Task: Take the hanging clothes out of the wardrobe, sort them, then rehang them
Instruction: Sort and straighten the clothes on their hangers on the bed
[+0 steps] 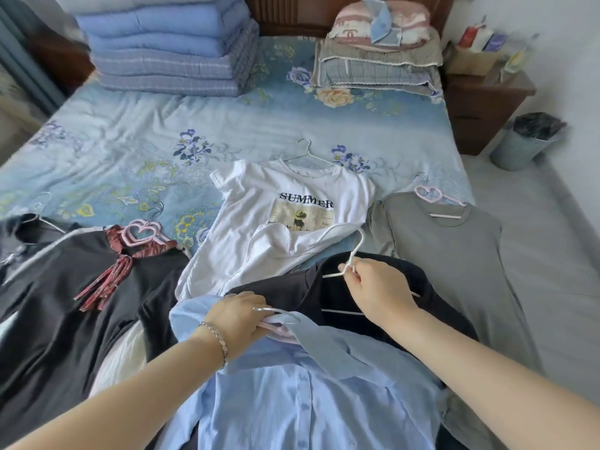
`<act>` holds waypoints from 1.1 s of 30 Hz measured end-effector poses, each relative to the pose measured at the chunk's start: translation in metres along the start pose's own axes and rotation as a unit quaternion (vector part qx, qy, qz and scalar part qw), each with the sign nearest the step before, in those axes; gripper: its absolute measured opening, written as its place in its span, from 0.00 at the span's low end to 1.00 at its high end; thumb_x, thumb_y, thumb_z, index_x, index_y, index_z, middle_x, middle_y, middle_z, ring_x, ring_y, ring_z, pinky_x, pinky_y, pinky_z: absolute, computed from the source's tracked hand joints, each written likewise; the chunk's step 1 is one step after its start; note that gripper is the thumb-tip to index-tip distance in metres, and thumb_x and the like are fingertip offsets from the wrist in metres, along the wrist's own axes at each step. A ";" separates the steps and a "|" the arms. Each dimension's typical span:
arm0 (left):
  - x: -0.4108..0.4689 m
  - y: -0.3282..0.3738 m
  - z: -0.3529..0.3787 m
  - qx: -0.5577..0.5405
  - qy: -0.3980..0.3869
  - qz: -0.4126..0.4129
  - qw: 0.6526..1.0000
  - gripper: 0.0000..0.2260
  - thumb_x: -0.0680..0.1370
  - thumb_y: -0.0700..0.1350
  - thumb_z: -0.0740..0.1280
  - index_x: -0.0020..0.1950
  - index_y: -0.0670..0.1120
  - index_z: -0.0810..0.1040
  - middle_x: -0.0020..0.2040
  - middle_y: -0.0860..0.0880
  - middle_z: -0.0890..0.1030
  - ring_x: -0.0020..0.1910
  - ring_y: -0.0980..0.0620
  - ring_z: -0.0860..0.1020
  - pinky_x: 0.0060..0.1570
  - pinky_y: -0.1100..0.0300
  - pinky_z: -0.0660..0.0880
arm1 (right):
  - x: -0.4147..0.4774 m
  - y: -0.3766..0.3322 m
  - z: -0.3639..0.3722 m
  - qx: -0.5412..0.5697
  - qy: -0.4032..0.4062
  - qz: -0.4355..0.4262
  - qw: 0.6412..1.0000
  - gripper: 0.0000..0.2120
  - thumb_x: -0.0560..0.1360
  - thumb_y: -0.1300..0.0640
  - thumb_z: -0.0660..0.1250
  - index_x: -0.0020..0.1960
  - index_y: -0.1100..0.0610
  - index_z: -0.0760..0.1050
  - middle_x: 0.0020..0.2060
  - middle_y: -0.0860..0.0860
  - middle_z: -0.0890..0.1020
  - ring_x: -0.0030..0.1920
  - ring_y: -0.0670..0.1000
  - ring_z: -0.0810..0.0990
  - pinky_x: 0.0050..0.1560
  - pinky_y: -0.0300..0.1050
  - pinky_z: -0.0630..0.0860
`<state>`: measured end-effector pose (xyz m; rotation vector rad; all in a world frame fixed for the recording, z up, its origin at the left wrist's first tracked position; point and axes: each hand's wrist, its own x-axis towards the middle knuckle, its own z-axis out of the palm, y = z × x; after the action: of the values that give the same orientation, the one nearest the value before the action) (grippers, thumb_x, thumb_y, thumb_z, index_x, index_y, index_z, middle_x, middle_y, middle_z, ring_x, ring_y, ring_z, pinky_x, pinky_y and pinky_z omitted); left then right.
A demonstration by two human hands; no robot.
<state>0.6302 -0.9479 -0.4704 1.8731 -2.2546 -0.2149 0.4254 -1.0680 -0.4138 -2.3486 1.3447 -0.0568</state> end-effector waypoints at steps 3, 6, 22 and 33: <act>-0.033 0.016 -0.051 0.007 -0.011 -0.018 1.000 0.16 0.67 0.57 0.56 0.31 0.55 0.81 0.27 0.59 0.76 0.27 0.58 0.78 0.21 0.70 0.72 | -0.043 -0.034 -0.027 -0.022 0.008 -0.018 1.000 0.16 0.81 0.52 0.52 0.50 0.57 0.77 0.41 0.48 0.81 0.43 0.52 0.78 0.44 0.46 0.73; -0.066 0.038 -0.104 0.037 0.003 -0.014 0.999 0.16 0.70 0.56 0.56 0.31 0.54 0.81 0.30 0.59 0.78 0.31 0.58 0.80 0.27 0.71 0.73 | -0.078 -0.066 -0.051 -0.040 0.039 -0.050 0.997 0.17 0.81 0.52 0.52 0.51 0.58 0.77 0.51 0.50 0.83 0.51 0.54 0.80 0.51 0.49 0.75; -0.258 0.111 -0.332 0.057 0.248 -0.338 0.906 0.23 0.76 0.35 0.63 0.26 0.53 0.58 0.38 0.38 0.76 0.43 0.40 0.75 0.41 0.56 0.62 | -0.203 -0.206 -0.206 -0.044 0.235 -0.141 0.961 0.18 0.82 0.55 0.50 0.50 0.63 0.76 0.47 0.60 0.80 0.48 0.62 0.77 0.40 0.46 0.64; -0.405 0.127 -0.444 0.150 0.203 -0.362 0.897 0.23 0.74 0.33 0.63 0.26 0.53 0.59 0.34 0.45 0.71 0.38 0.46 0.68 0.40 0.59 0.61 | -0.290 -0.364 -0.226 0.044 0.232 -0.279 0.931 0.11 0.79 0.62 0.53 0.53 0.61 0.74 0.49 0.58 0.80 0.51 0.60 0.77 0.44 0.46 0.67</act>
<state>0.6895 -0.5184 -0.0352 2.5521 -1.2995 0.4125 0.5130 -0.7468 -0.0179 -2.6600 0.7712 -0.8684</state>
